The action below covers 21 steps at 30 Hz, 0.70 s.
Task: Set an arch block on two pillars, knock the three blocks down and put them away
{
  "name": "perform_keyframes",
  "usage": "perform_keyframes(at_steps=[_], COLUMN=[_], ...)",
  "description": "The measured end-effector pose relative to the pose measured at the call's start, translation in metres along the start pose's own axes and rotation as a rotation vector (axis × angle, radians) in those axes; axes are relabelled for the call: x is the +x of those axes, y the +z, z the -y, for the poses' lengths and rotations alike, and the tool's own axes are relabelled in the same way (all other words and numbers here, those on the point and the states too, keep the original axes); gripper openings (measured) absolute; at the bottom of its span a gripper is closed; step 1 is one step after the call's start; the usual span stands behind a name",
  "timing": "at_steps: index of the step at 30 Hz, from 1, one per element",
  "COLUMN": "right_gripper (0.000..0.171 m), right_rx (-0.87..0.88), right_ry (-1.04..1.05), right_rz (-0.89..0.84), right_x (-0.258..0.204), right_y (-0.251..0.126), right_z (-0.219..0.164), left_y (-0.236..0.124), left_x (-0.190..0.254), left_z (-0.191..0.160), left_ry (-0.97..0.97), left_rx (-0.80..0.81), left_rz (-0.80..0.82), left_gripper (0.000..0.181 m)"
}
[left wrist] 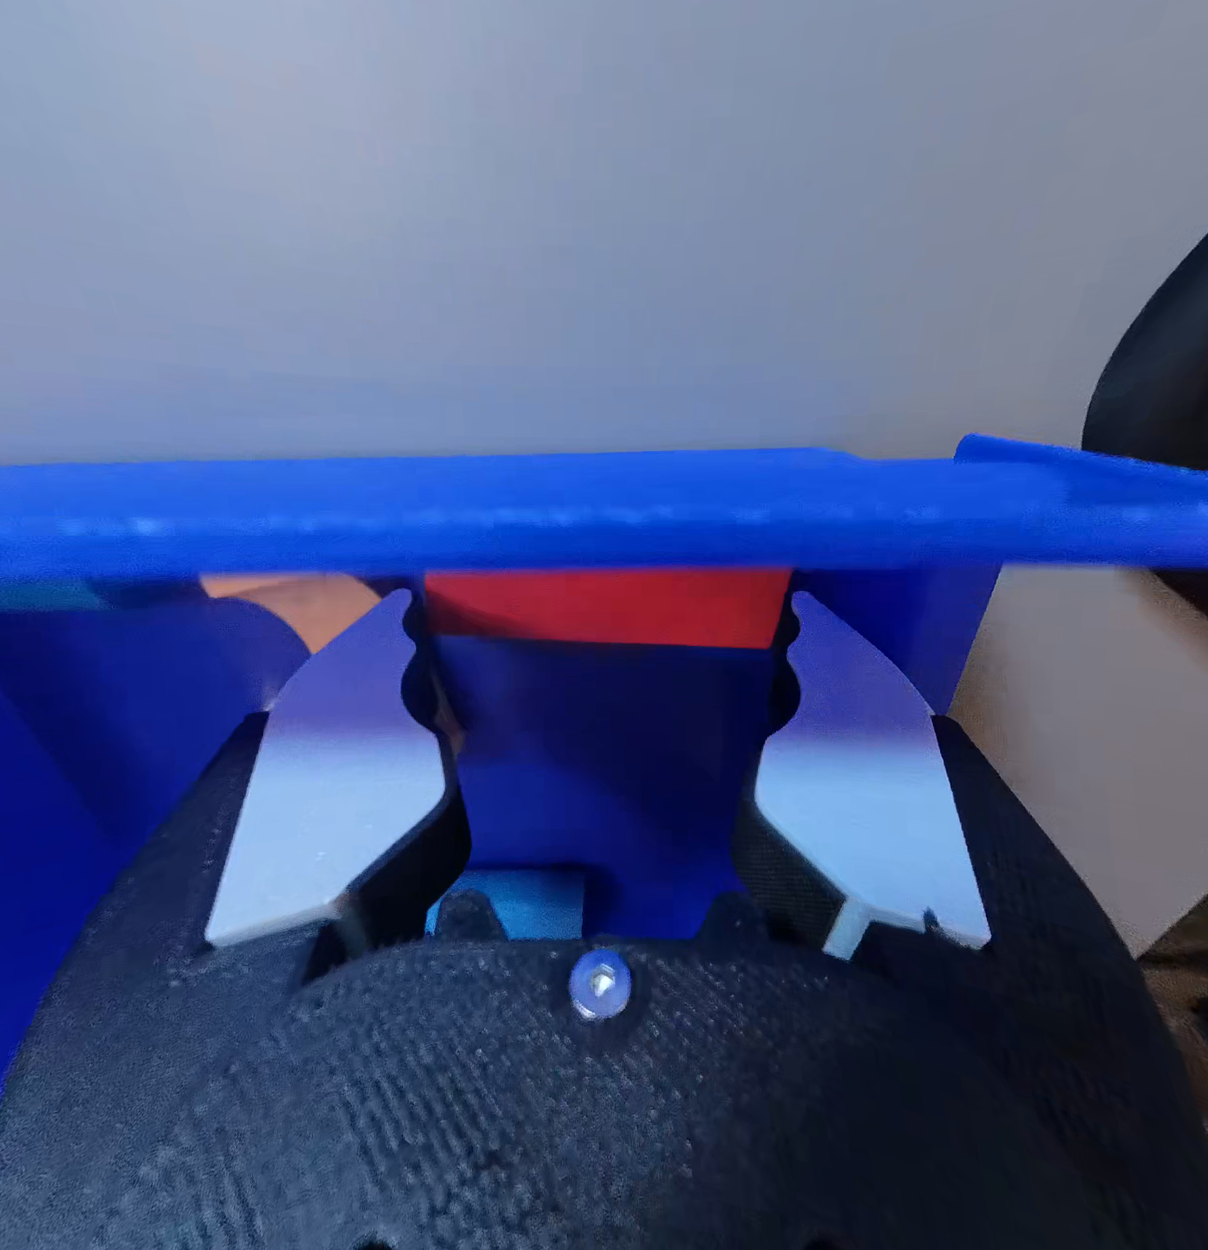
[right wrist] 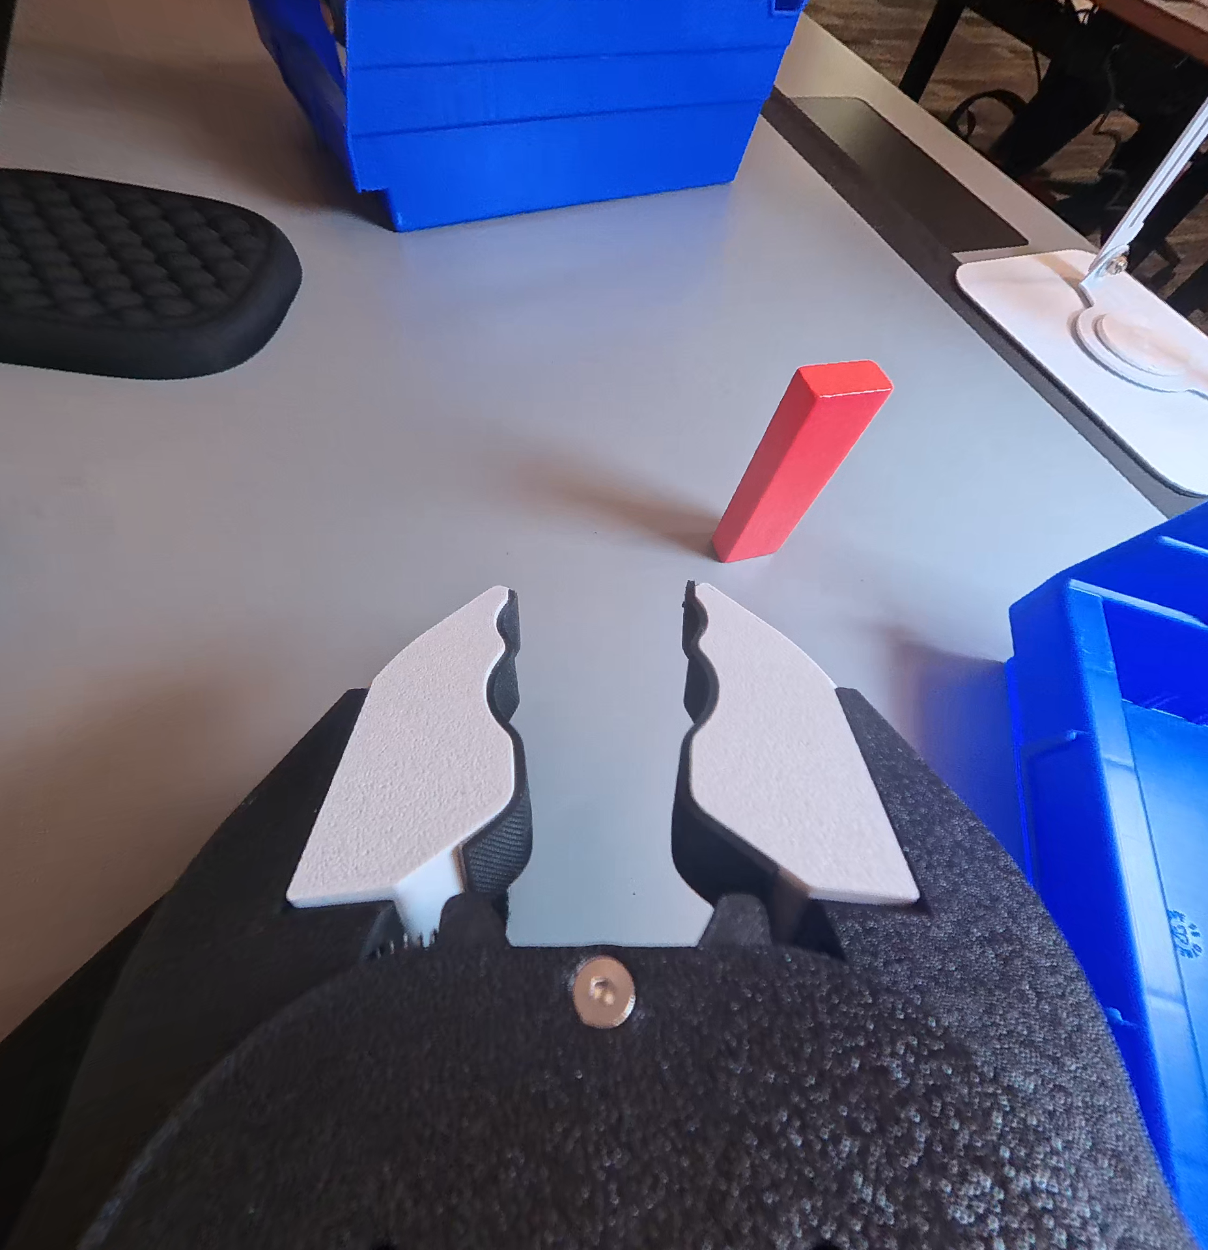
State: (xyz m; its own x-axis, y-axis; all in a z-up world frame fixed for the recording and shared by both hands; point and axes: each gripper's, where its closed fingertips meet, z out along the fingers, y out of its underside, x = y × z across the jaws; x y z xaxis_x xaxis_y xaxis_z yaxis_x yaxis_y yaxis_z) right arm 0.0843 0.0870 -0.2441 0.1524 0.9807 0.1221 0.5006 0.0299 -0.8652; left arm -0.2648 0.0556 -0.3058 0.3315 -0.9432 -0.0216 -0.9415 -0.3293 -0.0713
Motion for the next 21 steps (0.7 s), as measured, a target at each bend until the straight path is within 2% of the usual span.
perform_keyframes(at_steps=[5,10,13,16,18,21], right_gripper=[0.047,0.048,0.047,0.047,0.047,0.047], right_rx=[0.009,0.047,0.077,0.110,0.157,0.240], right_ry=[0.004,0.018,0.028,0.034,0.055,0.116], right_rz=[0.000,-0.019,-0.021,0.000,0.079,0.287], right_x=[-0.001,-0.001,-0.004,-0.013,-0.027,-0.057], right_y=[0.001,0.003,0.004,0.007,0.012,0.019], right_z=[0.003,0.017,0.033,0.057,0.079,0.113], left_y=[-0.032,-0.102,-0.137,-0.152,-0.152,-0.148], left_x=[-0.013,-0.022,-0.002,0.029,0.053,0.093], left_z=[-0.008,0.012,0.044,0.084,0.115,0.161], left_ry=[-0.045,0.005,0.070,0.169,0.254,0.390], left_rx=[0.131,0.345,0.523,0.658,0.741,0.897], left_rz=[0.162,0.508,0.617,0.668,0.664,0.615], left_gripper=[0.098,0.099,0.098,0.098,0.098,0.098])
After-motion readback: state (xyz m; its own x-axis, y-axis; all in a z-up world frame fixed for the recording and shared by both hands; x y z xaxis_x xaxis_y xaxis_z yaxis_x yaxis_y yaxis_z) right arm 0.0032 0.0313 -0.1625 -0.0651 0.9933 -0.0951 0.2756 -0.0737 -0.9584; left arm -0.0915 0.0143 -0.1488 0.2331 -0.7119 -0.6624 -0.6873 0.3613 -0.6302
